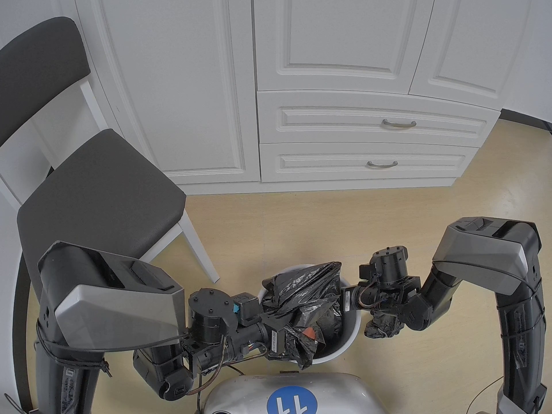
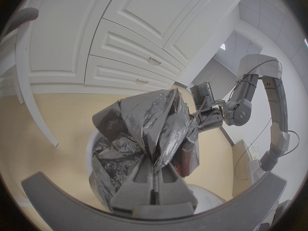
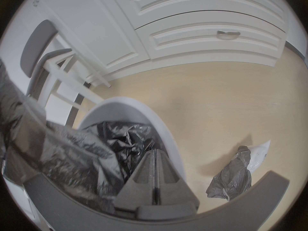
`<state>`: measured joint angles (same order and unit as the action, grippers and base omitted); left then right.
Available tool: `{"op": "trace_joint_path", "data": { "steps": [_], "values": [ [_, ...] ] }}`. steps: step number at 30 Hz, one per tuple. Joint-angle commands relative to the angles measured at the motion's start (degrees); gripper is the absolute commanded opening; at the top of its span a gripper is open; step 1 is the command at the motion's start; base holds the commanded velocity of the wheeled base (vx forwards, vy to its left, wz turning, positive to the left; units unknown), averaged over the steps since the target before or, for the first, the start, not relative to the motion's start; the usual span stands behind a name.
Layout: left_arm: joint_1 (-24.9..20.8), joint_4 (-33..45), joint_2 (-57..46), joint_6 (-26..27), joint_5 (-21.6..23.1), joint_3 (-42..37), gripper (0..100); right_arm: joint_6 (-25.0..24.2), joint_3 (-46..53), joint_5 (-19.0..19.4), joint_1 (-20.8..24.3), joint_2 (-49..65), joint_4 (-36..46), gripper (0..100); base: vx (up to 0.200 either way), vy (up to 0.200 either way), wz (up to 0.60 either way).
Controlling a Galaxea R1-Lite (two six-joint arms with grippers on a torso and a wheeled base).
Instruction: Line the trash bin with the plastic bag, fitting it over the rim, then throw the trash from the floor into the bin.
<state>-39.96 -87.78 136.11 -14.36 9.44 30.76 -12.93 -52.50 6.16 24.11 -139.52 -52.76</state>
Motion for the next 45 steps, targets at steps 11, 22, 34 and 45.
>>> {"op": "trace_joint_path", "data": {
  "steps": [11, 22, 34, 45],
  "values": [
    [-0.03, -0.02, 1.79, -0.67, -0.03, 1.06, 0, -10.44, -7.08, -2.38, 0.50, -5.06, -11.31, 0, 0.000, 0.000, 0.00],
    [-0.47, -0.02, 2.50, -0.93, -0.03, 1.15, 0, -11.50, -2.60, -0.53, 1.20, -2.86, -14.48, 0, 0.000, 0.000, 0.00],
    [-1.61, 0.07, 2.76, -0.93, -0.12, 3.78, 0, -3.33, 2.06, 7.03, -10.58, 13.84, 5.92, 0, 0.000, 0.000, 0.00],
    [-2.23, -0.02, 2.67, -0.93, -1.70, 4.22, 0, 14.43, 3.81, 14.32, -19.89, 9.88, 18.04, 0, 0.000, 0.000, 0.00]
  ]
}}
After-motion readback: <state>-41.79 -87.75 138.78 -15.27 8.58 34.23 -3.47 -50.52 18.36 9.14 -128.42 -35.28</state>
